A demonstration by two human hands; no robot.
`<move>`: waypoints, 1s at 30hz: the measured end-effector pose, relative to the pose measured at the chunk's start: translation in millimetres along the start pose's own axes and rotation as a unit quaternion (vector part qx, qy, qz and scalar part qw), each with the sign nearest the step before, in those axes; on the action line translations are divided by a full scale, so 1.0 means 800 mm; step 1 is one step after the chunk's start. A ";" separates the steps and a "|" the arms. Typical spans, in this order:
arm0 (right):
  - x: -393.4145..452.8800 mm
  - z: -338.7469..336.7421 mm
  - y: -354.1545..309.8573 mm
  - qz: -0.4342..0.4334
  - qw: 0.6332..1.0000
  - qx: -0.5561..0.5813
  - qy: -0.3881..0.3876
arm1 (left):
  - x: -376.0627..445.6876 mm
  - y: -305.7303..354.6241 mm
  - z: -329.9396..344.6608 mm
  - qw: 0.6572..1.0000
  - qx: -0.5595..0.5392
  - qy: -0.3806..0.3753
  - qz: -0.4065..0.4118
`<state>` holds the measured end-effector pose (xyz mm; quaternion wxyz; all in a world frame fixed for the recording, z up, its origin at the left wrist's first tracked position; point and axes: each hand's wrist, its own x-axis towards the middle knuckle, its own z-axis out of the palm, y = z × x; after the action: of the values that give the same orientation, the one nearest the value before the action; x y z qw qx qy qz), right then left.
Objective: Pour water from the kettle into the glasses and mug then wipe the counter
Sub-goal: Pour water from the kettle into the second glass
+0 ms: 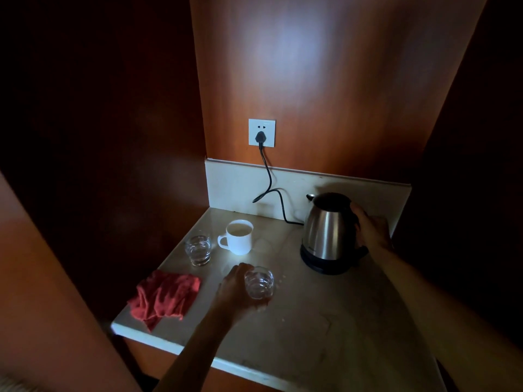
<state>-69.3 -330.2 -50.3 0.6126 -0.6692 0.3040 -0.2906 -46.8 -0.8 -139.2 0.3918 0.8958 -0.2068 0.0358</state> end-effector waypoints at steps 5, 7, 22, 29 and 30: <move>0.004 -0.009 0.028 0.008 1.000 0.019 0.014 | 0.001 0.001 -0.001 1.000 0.008 0.004 0.002; 0.001 -0.009 0.029 0.005 1.000 0.003 0.006 | 0.001 0.003 -0.001 1.000 0.003 -0.004 -0.009; -0.015 -0.012 0.023 -0.018 0.998 -0.056 -0.034 | 0.045 0.039 0.002 0.999 -0.015 -0.006 -0.049; -0.012 -0.005 0.025 0.007 0.996 -0.085 -0.006 | 0.111 0.068 0.019 0.998 -0.033 -0.012 -0.051; -0.011 -0.005 0.025 0.008 0.996 -0.083 -0.007 | 0.120 0.069 0.022 0.998 -0.032 -0.013 -0.052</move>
<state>-79.3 -327.5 -69.9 0.5591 -0.7177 0.3277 -0.2547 16.6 -79.9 -91.6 0.4189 0.8928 -0.1657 -0.0033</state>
